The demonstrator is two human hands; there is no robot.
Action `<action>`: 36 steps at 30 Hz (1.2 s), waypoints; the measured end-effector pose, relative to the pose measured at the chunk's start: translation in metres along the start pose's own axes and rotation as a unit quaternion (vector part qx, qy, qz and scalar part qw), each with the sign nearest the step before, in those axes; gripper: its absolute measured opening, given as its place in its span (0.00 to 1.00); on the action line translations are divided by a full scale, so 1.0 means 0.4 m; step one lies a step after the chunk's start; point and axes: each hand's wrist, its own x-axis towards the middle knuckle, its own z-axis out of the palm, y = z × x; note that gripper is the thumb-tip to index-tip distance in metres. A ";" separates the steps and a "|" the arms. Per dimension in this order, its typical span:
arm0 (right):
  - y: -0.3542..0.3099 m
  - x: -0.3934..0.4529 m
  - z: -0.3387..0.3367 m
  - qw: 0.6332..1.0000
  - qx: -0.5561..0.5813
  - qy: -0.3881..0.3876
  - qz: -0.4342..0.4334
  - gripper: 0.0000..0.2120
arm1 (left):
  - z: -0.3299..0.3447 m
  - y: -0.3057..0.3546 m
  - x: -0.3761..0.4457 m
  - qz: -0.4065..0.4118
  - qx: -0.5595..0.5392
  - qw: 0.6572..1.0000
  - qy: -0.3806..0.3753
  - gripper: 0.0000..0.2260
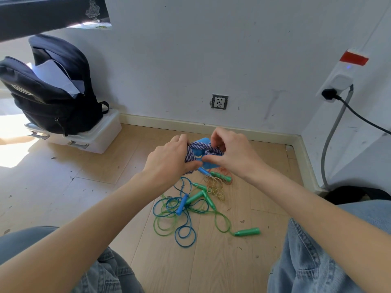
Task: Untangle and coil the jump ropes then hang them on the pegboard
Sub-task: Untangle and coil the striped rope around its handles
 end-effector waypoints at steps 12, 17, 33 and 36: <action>0.000 -0.005 0.031 0.971 -0.236 -0.023 -0.019 0.05 | 0.026 0.022 0.013 -0.010 0.034 0.999 -0.031 0.22; 0.002 -0.007 0.014 0.948 -0.310 0.031 -0.065 0.03 | 0.038 0.011 0.030 -0.039 -0.027 0.997 -0.056 0.24; -0.034 0.004 -0.039 0.926 0.346 -0.103 0.105 0.08 | 0.023 -0.026 0.002 0.040 -0.274 0.938 -0.211 0.17; -0.008 0.035 -0.063 0.877 0.452 0.010 0.159 0.10 | 0.011 -0.001 -0.010 -0.033 -0.468 0.855 -0.223 0.15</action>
